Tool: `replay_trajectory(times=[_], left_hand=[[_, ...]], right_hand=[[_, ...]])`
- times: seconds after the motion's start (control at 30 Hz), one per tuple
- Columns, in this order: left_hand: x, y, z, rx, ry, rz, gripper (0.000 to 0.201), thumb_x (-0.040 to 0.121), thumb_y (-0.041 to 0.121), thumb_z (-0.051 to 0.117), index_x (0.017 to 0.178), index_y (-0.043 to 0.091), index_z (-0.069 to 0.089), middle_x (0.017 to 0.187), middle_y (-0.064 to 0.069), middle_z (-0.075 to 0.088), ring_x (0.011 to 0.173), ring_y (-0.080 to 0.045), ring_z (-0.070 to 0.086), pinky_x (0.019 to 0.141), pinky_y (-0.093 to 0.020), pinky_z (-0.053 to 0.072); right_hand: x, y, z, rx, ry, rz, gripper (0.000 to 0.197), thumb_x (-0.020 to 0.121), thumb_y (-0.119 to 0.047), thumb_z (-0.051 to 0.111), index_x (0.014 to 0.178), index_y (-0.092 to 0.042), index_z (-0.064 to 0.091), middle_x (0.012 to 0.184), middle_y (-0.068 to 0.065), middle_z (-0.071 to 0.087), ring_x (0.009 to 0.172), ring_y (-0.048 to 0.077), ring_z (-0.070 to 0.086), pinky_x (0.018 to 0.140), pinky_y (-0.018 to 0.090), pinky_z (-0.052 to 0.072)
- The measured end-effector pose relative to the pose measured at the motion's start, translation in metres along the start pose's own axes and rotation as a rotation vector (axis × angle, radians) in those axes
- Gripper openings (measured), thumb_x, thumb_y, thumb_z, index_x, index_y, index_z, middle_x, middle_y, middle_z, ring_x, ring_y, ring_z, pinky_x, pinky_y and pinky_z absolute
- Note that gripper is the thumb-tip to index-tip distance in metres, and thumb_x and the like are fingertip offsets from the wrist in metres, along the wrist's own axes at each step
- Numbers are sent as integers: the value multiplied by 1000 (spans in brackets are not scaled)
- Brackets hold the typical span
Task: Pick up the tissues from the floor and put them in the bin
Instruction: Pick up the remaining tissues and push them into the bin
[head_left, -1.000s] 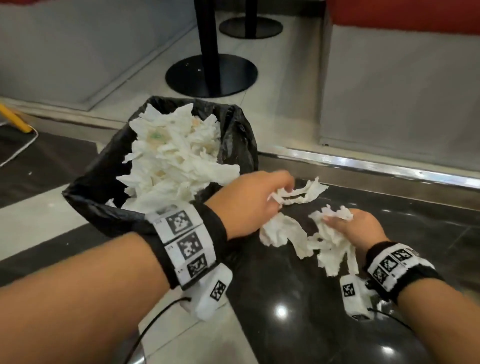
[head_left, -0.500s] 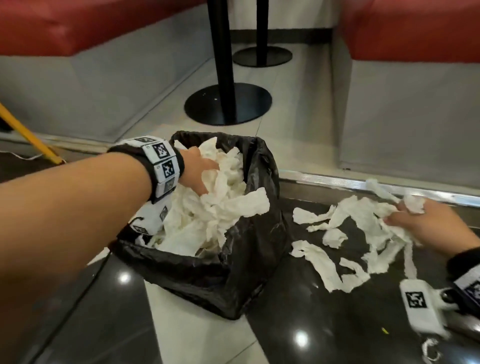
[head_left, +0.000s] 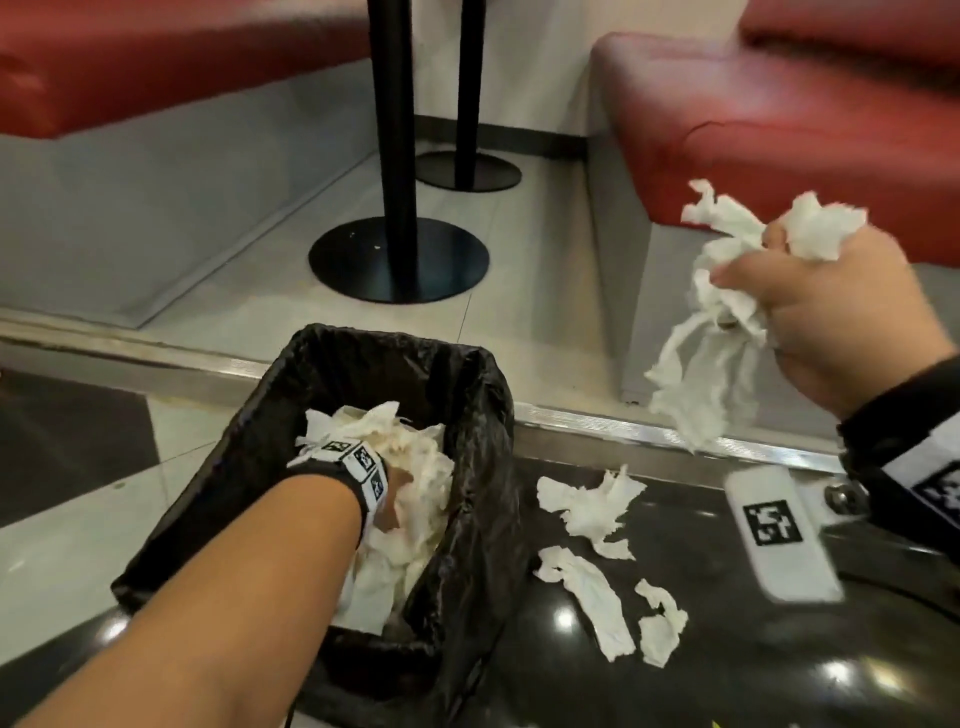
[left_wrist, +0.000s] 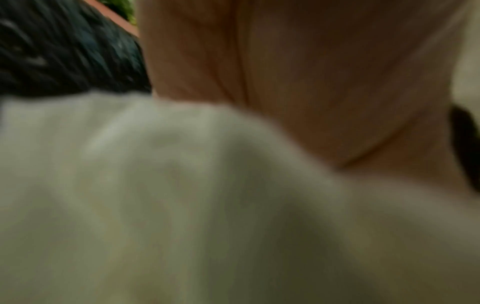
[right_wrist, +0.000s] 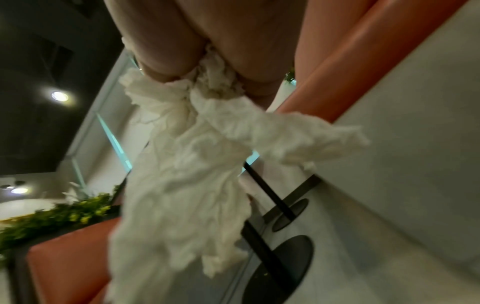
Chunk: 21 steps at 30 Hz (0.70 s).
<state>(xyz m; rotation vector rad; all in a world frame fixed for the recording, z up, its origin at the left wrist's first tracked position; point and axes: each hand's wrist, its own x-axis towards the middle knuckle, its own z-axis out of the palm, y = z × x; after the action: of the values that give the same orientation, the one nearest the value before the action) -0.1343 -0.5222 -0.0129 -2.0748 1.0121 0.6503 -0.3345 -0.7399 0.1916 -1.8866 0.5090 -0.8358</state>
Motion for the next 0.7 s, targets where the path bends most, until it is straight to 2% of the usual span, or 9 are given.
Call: replay_trajectory(times=[0.1,0.17,0.3,0.37,0.4,0.47,0.57,0.63,0.7], left_hand=[[-28,-29,-19,-386,52,70,96,68,63,68,146,36,18,155,-1,24,141,-27,24,114,-41,25],[-62,-52,-39,-584,139,110,96,65,60,72,144,41,20,153,2,29,138,-23,31,112,-36,29],[-90,-97,-29,-962,572,27,75,76,40,72,140,32,33,140,-3,48,122,-24,50,103,-35,40],[-98,-112,-17,-1140,803,-83,58,81,27,66,133,28,41,137,-7,49,117,-28,52,100,-41,42],[-101,-116,-9,-1174,885,-153,52,81,23,63,129,28,44,135,-7,49,117,-29,52,100,-44,42],[-105,-114,7,-1210,952,-232,46,79,21,59,122,29,46,132,-6,50,115,-29,53,99,-46,43],[-116,-99,14,-1194,981,-217,41,80,20,58,119,28,49,132,-7,50,112,-28,54,97,-44,44],[-128,-83,10,-1189,1023,-202,34,82,19,57,114,27,51,129,-6,51,109,-25,55,92,-41,45],[-142,-57,-4,-1131,1047,-181,30,82,17,57,110,28,53,120,-5,53,99,-21,56,82,-34,43]], right_hand=[[14,-33,45,58,-49,-18,29,66,-8,68,48,-20,49,56,-2,48,60,20,51,61,38,46],[16,-49,81,4,-135,-55,28,68,-16,70,49,-20,50,59,1,51,64,22,53,64,46,50],[3,-54,154,-184,-327,-59,27,81,-28,68,61,-22,51,68,-2,56,68,17,56,69,38,47],[-5,-39,185,-293,-456,2,21,82,-39,66,88,-20,59,85,-4,58,80,14,54,67,27,41],[-8,-27,197,-384,-550,42,42,82,-46,65,111,-17,56,102,-1,58,93,16,54,71,24,39],[-16,-6,211,-523,-756,85,72,80,-56,62,135,-14,40,133,5,49,116,20,49,83,24,36],[-14,14,201,-521,-897,76,78,81,-61,56,143,-22,31,143,3,44,118,16,48,88,24,32],[-4,23,181,-436,-829,71,72,82,-60,57,141,-26,34,138,1,48,119,16,49,89,24,34],[8,46,155,-412,-690,24,56,84,-52,60,130,-24,46,125,0,55,110,15,54,87,24,39]])
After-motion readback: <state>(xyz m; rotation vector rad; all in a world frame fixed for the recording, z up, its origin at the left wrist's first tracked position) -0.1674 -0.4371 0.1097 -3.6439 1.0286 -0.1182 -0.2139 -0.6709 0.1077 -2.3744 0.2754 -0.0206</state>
